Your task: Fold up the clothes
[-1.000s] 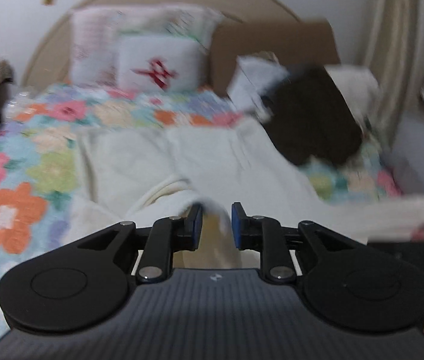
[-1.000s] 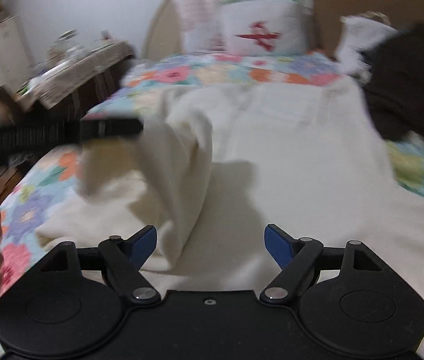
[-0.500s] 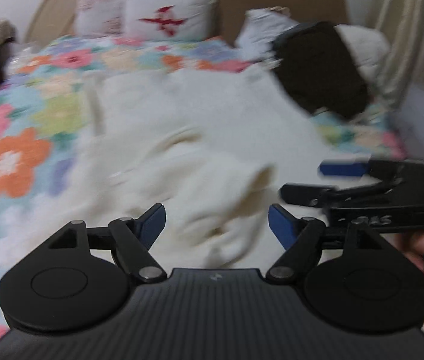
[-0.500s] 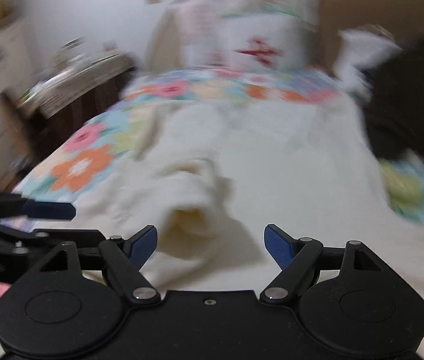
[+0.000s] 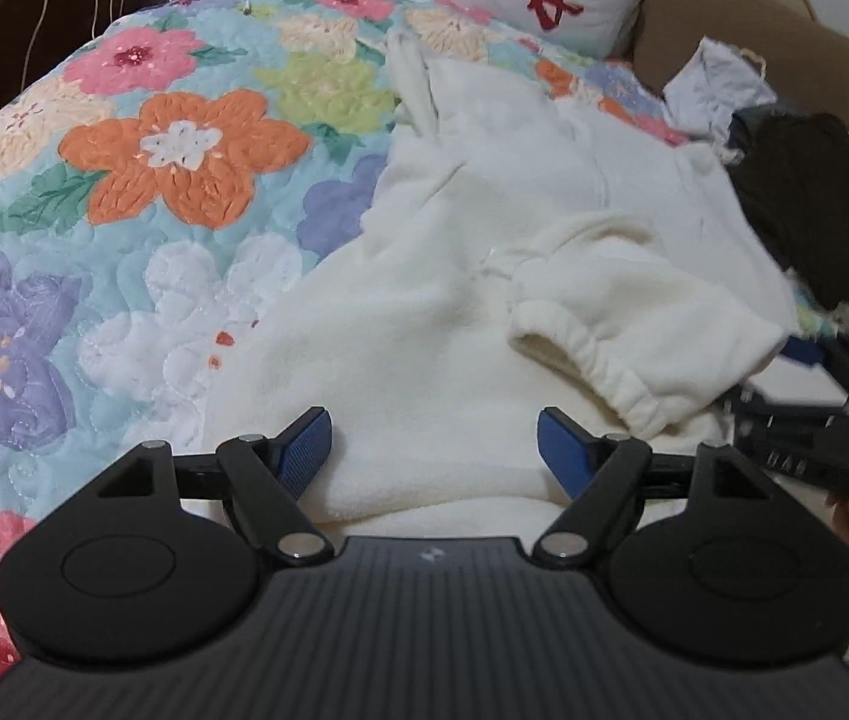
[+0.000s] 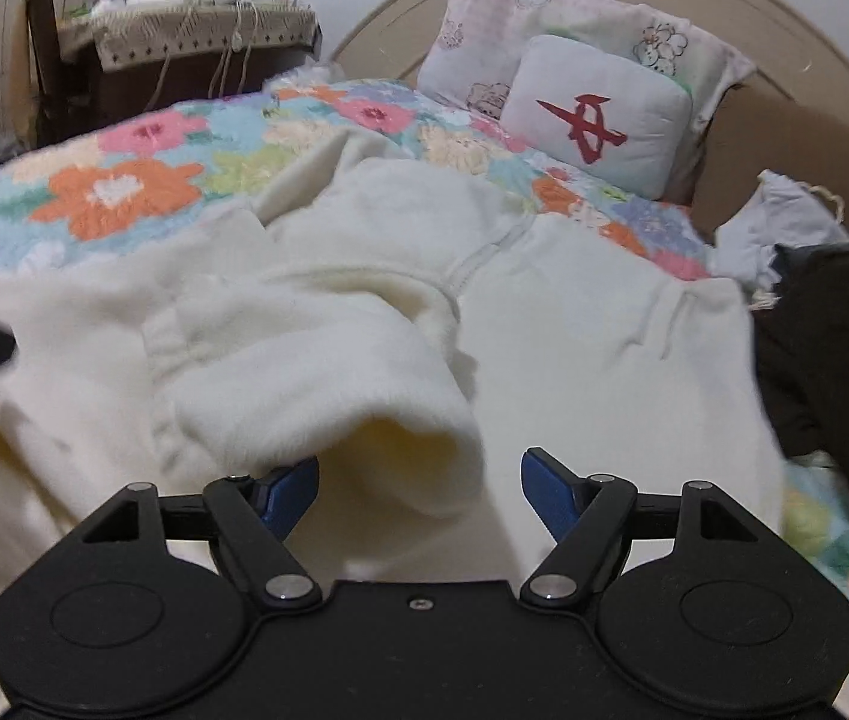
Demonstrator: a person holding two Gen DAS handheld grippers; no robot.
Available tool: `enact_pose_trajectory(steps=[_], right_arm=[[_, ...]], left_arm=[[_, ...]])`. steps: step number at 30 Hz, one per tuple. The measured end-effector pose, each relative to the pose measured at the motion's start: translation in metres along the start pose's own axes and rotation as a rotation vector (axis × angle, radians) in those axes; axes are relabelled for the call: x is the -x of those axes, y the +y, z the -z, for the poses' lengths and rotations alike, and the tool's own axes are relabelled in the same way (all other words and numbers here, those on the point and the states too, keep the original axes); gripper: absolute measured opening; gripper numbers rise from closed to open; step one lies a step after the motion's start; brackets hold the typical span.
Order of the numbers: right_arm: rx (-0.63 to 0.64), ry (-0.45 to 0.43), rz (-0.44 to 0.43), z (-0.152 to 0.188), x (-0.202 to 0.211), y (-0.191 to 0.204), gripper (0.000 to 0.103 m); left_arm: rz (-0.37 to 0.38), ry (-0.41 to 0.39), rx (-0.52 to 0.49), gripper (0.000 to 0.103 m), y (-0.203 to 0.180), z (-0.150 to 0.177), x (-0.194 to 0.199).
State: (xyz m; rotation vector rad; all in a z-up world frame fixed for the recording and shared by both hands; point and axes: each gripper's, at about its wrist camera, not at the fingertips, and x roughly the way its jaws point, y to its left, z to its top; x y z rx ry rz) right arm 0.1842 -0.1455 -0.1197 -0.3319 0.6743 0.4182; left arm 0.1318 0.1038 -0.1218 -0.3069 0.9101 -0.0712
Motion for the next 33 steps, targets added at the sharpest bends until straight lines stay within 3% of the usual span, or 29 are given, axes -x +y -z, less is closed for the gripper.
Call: enact_pose_trajectory(steps=[2, 4, 5, 6, 7, 13, 17, 19, 20, 21, 22, 27, 30, 32, 33], right_arm=[[-0.054, -0.039, -0.097, -0.006, 0.005, -0.001, 0.063], [-0.061, -0.092, -0.133, -0.008, 0.011, 0.003, 0.057], [-0.055, -0.097, -0.105, -0.008, 0.011, 0.003, 0.037], [-0.049, -0.101, -0.076, -0.009, 0.011, 0.004, 0.006], [-0.058, -0.109, -0.054, -0.009, 0.012, 0.001, 0.005], [-0.417, -0.211, -0.074, -0.004, 0.05, -0.062, 0.005], [-0.549, -0.058, 0.015, 0.019, 0.039, -0.091, 0.005], [-0.539, -0.021, 0.054, 0.024, 0.035, -0.095, 0.005], [-0.534, -0.002, 0.074, 0.027, 0.032, -0.097, 0.012], [-0.529, 0.017, 0.093, 0.029, 0.03, -0.1, 0.034], [-0.524, 0.036, 0.113, 0.032, 0.028, -0.102, 0.041], [-0.508, 0.124, 0.201, 0.044, 0.017, -0.113, 0.056], [-0.644, 0.098, 0.12, 0.051, 0.021, -0.136, 0.056], [-0.886, 0.052, -0.012, 0.07, 0.022, -0.163, 0.057], [-1.013, 0.028, -0.082, 0.082, 0.022, -0.176, 0.049]], left_arm=[[-0.013, 0.02, -0.012, 0.075, -0.004, 0.003, -0.002], [-0.008, 0.01, -0.028, 0.076, -0.011, 0.003, 0.001], [-0.01, 0.005, -0.034, 0.076, -0.012, 0.002, 0.001], [-0.013, -0.001, -0.039, 0.076, -0.014, 0.002, 0.001], [-0.015, -0.006, -0.045, 0.077, -0.016, 0.001, 0.001], [-0.066, 0.013, -0.021, 0.077, -0.005, 0.002, -0.006], [-0.065, 0.027, 0.006, 0.077, 0.001, 0.001, -0.009], [-0.078, 0.033, 0.003, 0.077, 0.001, 0.001, -0.012], [-0.067, 0.04, 0.022, 0.077, 0.002, 0.002, -0.012], [-0.044, 0.043, 0.046, 0.077, 0.003, 0.001, -0.011], [-0.024, 0.046, 0.066, 0.077, 0.003, 0.001, -0.01], [-0.045, 0.045, 0.014, 0.077, 0.0, 0.001, -0.015], [-0.04, 0.046, 0.021, 0.077, 0.004, 0.001, -0.017], [-0.05, 0.046, 0.021, 0.077, 0.007, 0.001, -0.017], [-0.064, 0.048, 0.02, 0.078, 0.008, 0.001, -0.018]])
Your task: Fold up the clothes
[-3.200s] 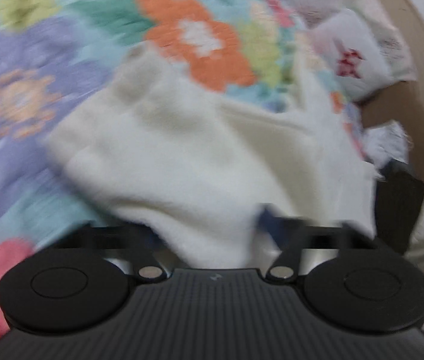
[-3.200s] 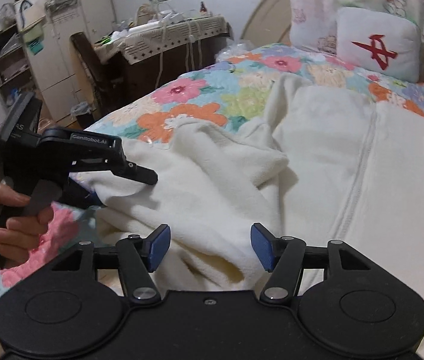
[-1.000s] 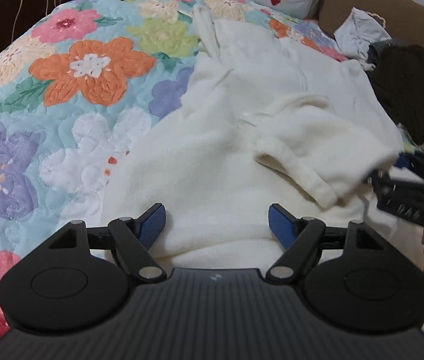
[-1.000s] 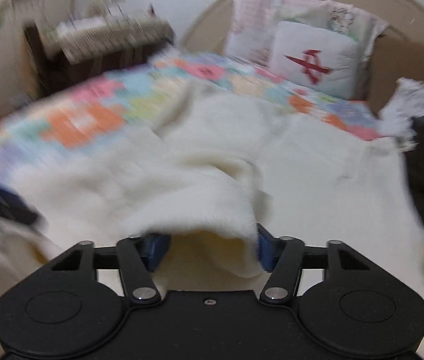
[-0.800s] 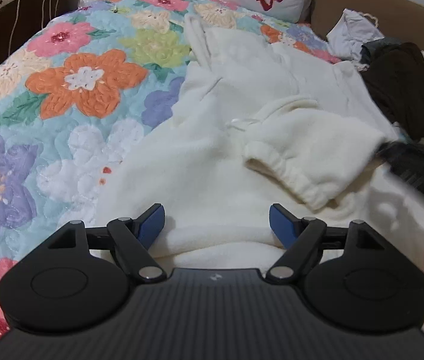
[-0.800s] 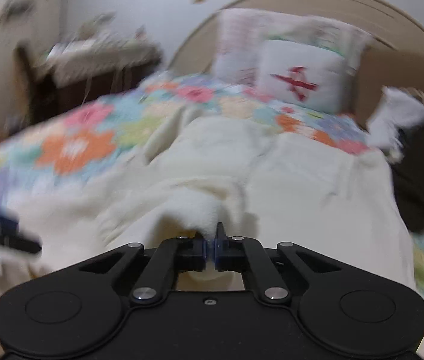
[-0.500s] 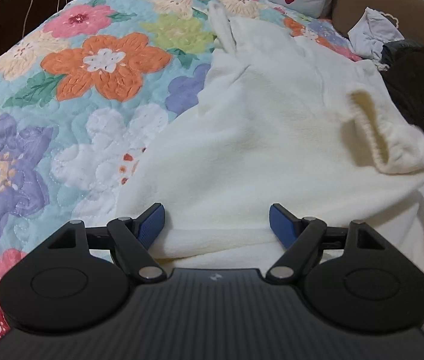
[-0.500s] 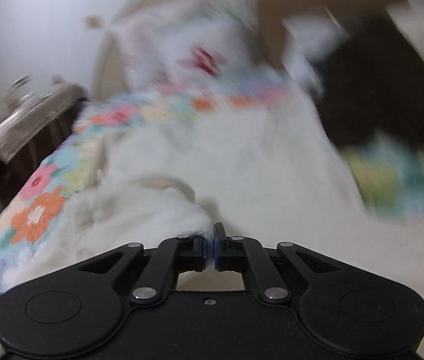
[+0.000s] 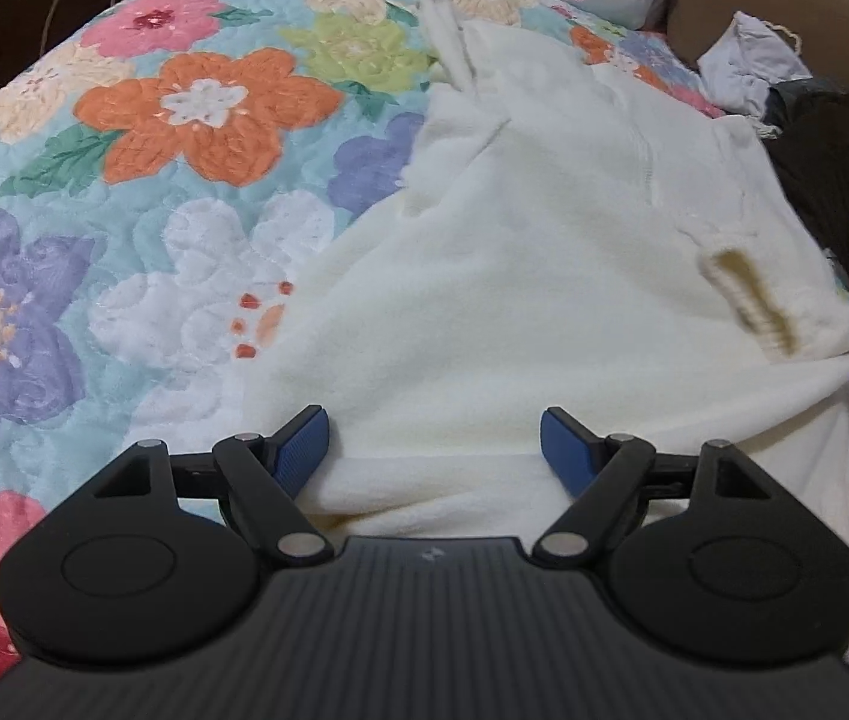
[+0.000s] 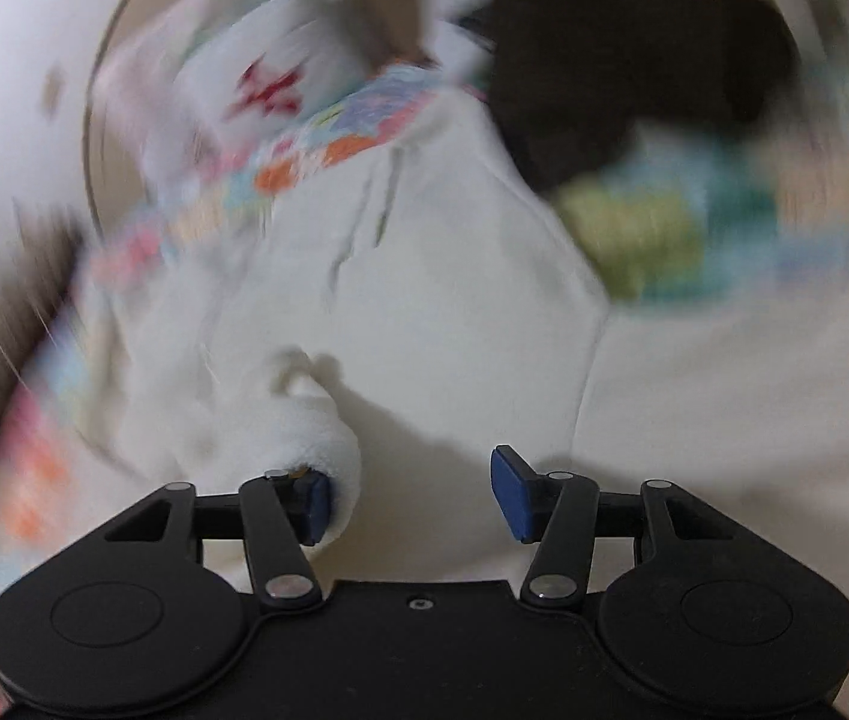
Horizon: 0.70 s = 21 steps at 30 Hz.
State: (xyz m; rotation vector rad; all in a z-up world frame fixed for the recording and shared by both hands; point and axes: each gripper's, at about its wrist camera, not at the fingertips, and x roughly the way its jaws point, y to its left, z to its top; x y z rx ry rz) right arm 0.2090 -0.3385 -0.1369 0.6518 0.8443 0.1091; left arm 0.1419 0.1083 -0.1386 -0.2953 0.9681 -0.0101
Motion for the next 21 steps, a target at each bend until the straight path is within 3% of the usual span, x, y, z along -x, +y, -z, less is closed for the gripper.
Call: enact_pose_trajectory(steps=[2, 4, 11, 13, 14, 15, 16, 17, 21], right_arm=[[-0.162, -0.001, -0.1, -0.001, 0.002, -0.019, 0.042], [-0.097, -0.004, -0.052, 0.001, 0.005, -0.012, 0.042], [-0.193, 0.038, 0.014, 0.008, 0.012, -0.024, 0.042], [-0.046, 0.043, 0.11, 0.013, 0.022, -0.007, 0.044], [0.034, 0.052, 0.158, 0.016, 0.026, 0.002, 0.051], [0.141, 0.081, 0.205, 0.021, 0.026, 0.014, 0.06], [0.248, 0.11, 0.251, 0.027, 0.025, 0.026, 0.061], [0.348, 0.127, 0.286, 0.033, 0.026, 0.038, 0.061], [0.659, 0.014, 0.247, 0.06, 0.044, 0.086, 0.061]], left_arm=[[-0.022, 0.014, 0.005, 0.078, 0.005, 0.0, -0.004], [-0.003, 0.013, 0.026, 0.078, 0.008, 0.0, -0.004], [-0.013, 0.006, 0.011, 0.078, 0.009, 0.0, -0.006], [-0.034, -0.001, 0.006, 0.078, 0.01, 0.0, -0.006], [-0.059, -0.007, -0.006, 0.078, 0.009, 0.0, -0.006], [-0.142, -0.009, -0.056, 0.078, 0.004, 0.002, -0.008], [-0.217, -0.012, -0.103, 0.083, 0.0, 0.003, -0.009], [-0.237, -0.016, -0.12, 0.086, -0.001, 0.004, -0.01], [-0.212, -0.011, -0.077, 0.085, 0.007, 0.003, -0.011]])
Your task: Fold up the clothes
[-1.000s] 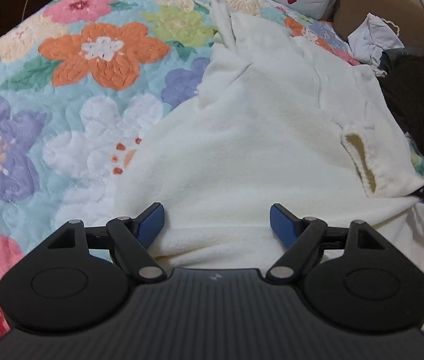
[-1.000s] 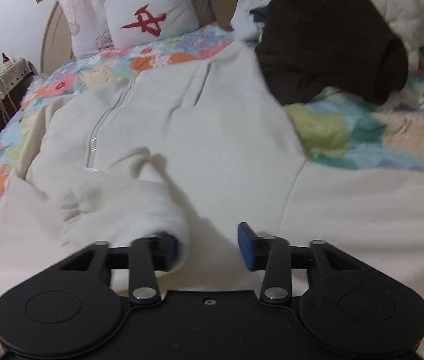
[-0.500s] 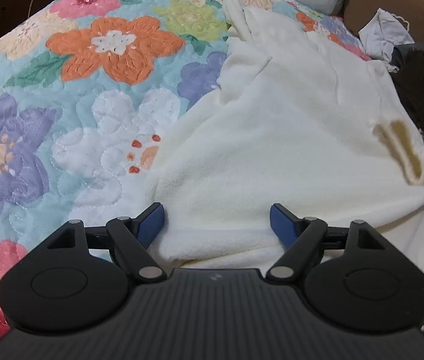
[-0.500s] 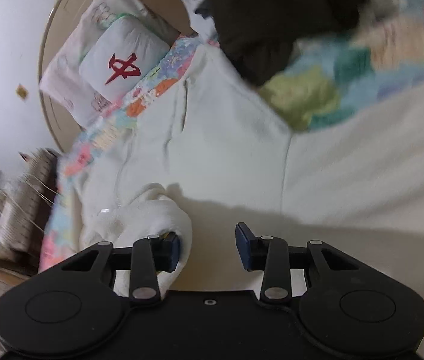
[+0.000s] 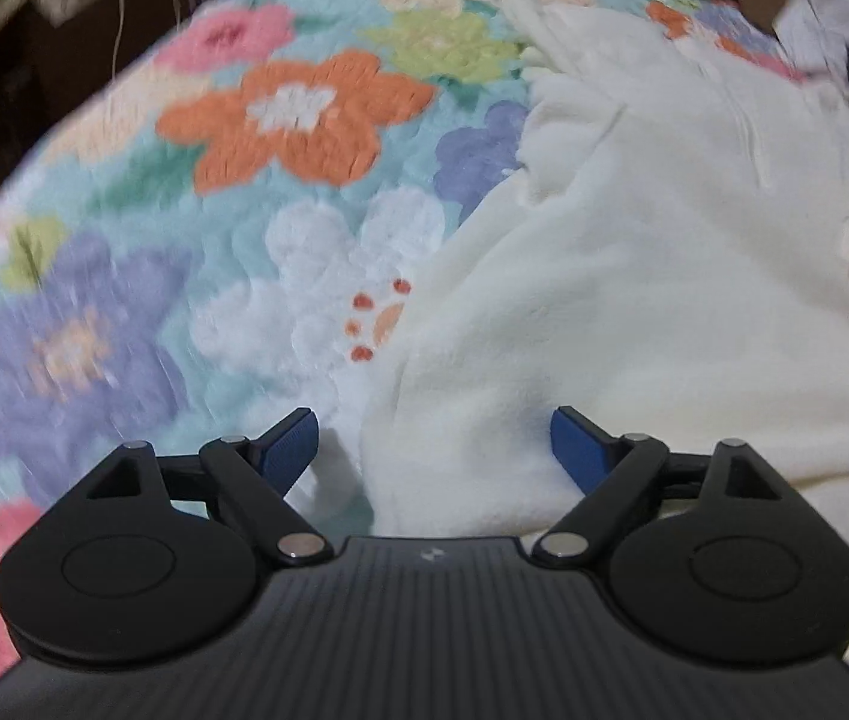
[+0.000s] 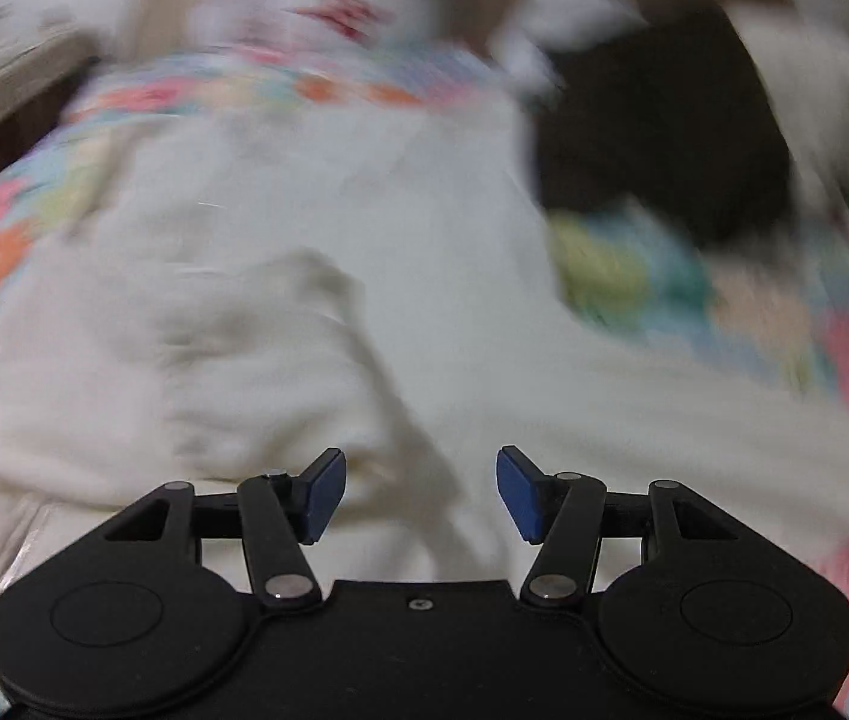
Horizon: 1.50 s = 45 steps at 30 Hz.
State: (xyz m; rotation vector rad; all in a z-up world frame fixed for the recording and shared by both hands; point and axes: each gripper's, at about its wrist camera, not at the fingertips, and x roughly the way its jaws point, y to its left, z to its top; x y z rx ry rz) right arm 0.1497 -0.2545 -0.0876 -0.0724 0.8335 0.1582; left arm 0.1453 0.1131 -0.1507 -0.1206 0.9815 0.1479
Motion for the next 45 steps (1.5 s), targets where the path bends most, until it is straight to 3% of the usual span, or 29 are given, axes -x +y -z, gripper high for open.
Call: enact_pose_trajectory(steps=[4, 7, 9, 12, 13, 14, 17, 19, 21, 25, 28, 31, 36, 38, 43, 44, 45], right_arm=[[0.156, -0.163, -0.095, -0.009, 0.017, 0.044, 0.061], [0.219, -0.095, -0.106, -0.009, -0.012, 0.069, 0.061], [0.298, -0.029, -0.041, -0.005, -0.039, 0.083, 0.062], [0.465, -0.011, 0.11, 0.0, -0.061, 0.095, 0.057], [0.438, -0.02, 0.114, -0.003, -0.06, 0.085, 0.052], [0.392, -0.036, 0.113, -0.008, -0.057, 0.073, 0.025], [0.05, -0.15, 0.06, -0.034, -0.031, 0.017, 0.024], [-0.083, -0.244, 0.14, -0.037, -0.011, -0.02, 0.022], [-0.203, -0.273, 0.225, -0.035, -0.002, -0.06, 0.014], [-0.486, -0.17, 0.164, -0.01, -0.018, -0.129, 0.014], [-0.641, -0.114, 0.075, 0.009, -0.027, -0.145, 0.014], [-0.691, -0.121, 0.003, 0.015, -0.027, -0.14, 0.025], [-0.712, -0.059, -0.143, 0.022, -0.033, -0.12, 0.057], [-0.725, -0.02, -0.176, 0.024, -0.037, -0.113, 0.058], [-0.631, -0.042, -0.295, 0.013, -0.04, -0.09, 0.058], [-0.612, -0.047, -0.319, 0.011, -0.04, -0.086, 0.048], [-0.593, -0.051, -0.342, 0.009, -0.041, -0.081, 0.026]], left_arm=[[0.055, 0.016, 0.074, 0.082, 0.011, -0.001, -0.003], [0.095, 0.028, 0.127, 0.075, 0.019, -0.002, -0.005], [0.094, 0.025, 0.121, 0.074, 0.017, -0.002, -0.006], [0.095, 0.024, 0.126, 0.074, 0.018, -0.001, -0.005], [0.091, 0.019, 0.119, 0.074, 0.017, -0.001, -0.005], [0.084, 0.017, 0.112, 0.074, 0.016, -0.001, -0.006], [0.071, 0.014, 0.102, 0.074, 0.014, -0.002, -0.006], [0.075, 0.017, 0.11, 0.074, 0.015, -0.002, -0.006], [0.08, 0.022, 0.121, 0.075, 0.017, -0.002, -0.007], [0.075, 0.036, 0.113, 0.076, 0.017, -0.004, -0.008], [0.092, 0.026, 0.111, 0.074, 0.018, -0.008, -0.002], [0.168, -0.044, 0.119, 0.074, 0.022, -0.015, 0.02], [0.293, -0.134, 0.105, 0.074, 0.021, -0.021, 0.049], [0.323, -0.127, 0.105, 0.074, 0.018, -0.021, 0.049], [0.384, -0.093, 0.142, 0.074, 0.02, -0.021, 0.043], [0.397, -0.102, 0.138, 0.074, 0.02, -0.021, 0.043], [0.408, -0.109, 0.133, 0.076, 0.021, -0.021, 0.044]])
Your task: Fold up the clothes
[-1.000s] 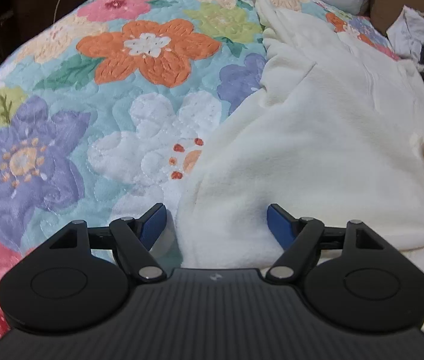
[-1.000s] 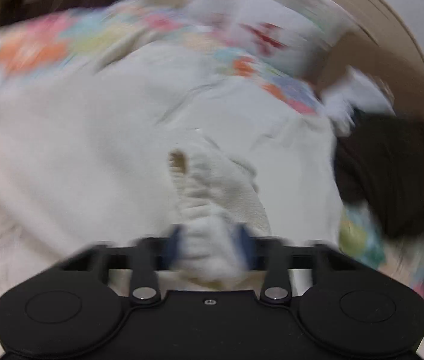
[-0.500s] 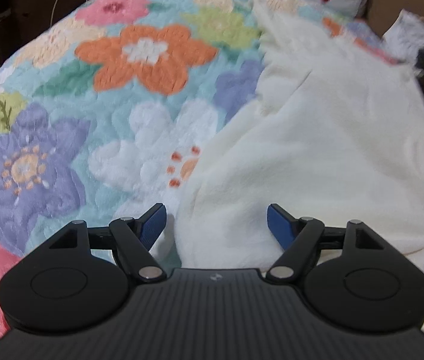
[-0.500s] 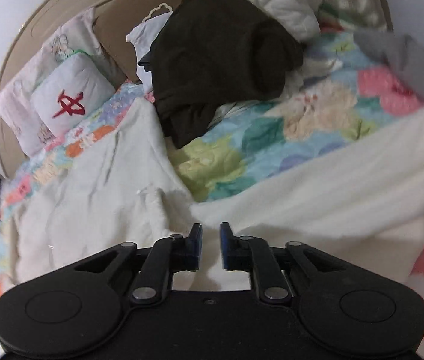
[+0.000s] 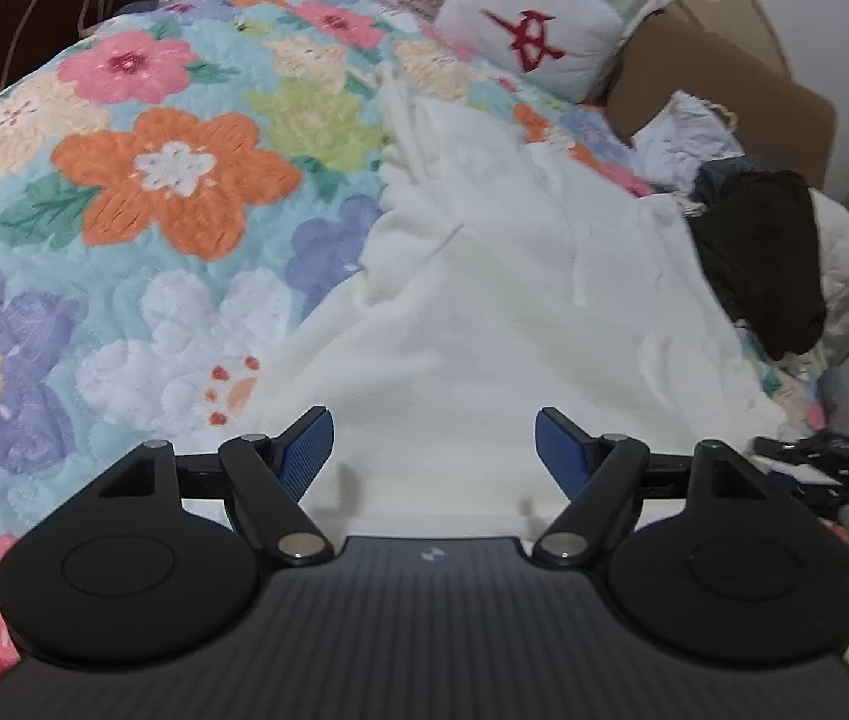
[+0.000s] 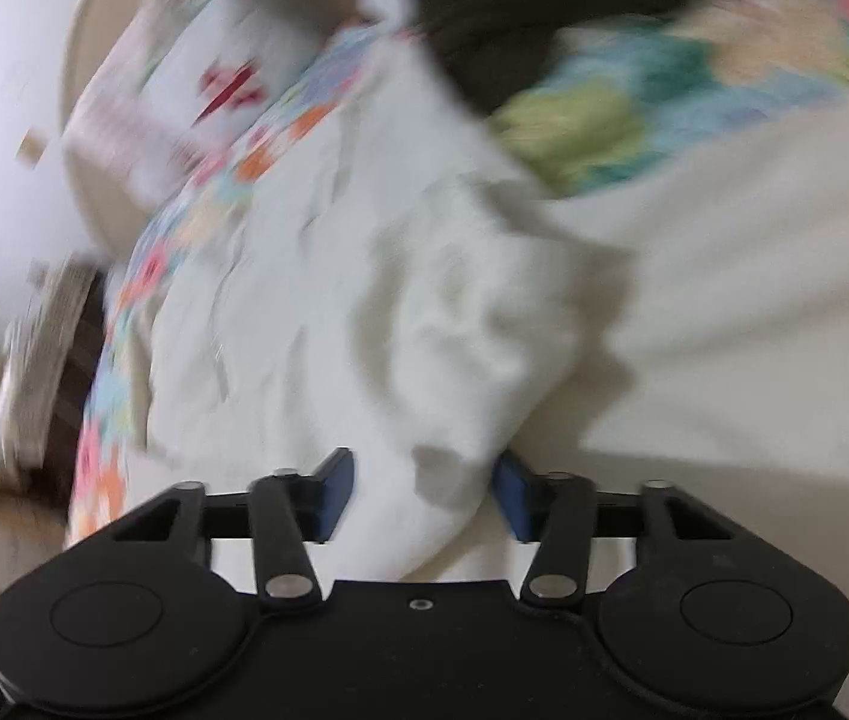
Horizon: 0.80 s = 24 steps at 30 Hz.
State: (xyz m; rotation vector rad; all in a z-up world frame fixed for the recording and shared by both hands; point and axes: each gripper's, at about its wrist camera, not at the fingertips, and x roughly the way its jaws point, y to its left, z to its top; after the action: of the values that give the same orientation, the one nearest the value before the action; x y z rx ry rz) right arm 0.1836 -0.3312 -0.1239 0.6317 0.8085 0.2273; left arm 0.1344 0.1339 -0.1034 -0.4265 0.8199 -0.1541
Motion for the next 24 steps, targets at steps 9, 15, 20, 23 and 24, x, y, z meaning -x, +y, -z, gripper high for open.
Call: enact_pose_trajectory(steps=[9, 15, 20, 23, 24], right_arm=[[0.098, 0.019, -0.086, 0.008, -0.006, 0.027, 0.011], [0.088, 0.038, 0.119, 0.02, 0.015, 0.023, 0.018], [0.104, 0.119, 0.05, 0.048, 0.055, 0.047, 0.07], [0.151, 0.244, -0.004, 0.084, 0.063, 0.07, 0.07], [0.138, 0.284, -0.013, 0.095, 0.064, 0.073, 0.07]], left_arm=[[-0.049, 0.056, -0.05, 0.08, -0.006, 0.017, 0.017], [0.01, 0.131, -0.125, 0.08, -0.025, 0.046, 0.035], [0.02, 0.205, -0.137, 0.083, -0.03, 0.069, 0.028], [0.05, 0.266, -0.058, 0.087, -0.024, 0.074, 0.012], [0.061, 0.294, -0.026, 0.087, -0.022, 0.076, 0.005]])
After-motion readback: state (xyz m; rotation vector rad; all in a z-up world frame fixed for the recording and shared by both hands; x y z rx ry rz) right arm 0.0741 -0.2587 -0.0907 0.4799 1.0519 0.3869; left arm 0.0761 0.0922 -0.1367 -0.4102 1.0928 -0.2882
